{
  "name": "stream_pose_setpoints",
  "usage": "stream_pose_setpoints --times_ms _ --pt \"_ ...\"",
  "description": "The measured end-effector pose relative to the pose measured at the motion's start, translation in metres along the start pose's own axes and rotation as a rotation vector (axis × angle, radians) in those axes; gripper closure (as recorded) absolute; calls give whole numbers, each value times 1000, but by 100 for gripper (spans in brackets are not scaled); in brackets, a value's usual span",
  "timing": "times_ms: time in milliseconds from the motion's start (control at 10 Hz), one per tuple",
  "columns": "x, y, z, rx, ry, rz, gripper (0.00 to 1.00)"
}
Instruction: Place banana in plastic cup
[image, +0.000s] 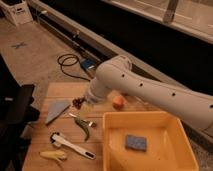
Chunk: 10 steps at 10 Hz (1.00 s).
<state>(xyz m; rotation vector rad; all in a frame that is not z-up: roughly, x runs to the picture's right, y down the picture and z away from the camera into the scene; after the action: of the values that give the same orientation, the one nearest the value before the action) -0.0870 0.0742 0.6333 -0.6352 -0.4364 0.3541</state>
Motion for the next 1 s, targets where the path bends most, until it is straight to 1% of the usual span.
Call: stream_pose_setpoints --times_ms 400,500,700,900,1000 --pt "0 -1 -1 1 0 -1 29" --pt "-1 -2 2 -2 19 -17 29" --pt "-13 2 19 -22 84 -64 29" --pt "-29 15 46 -55 140 -111 29" --pt "-32 24 63 -75 167 -132 29"
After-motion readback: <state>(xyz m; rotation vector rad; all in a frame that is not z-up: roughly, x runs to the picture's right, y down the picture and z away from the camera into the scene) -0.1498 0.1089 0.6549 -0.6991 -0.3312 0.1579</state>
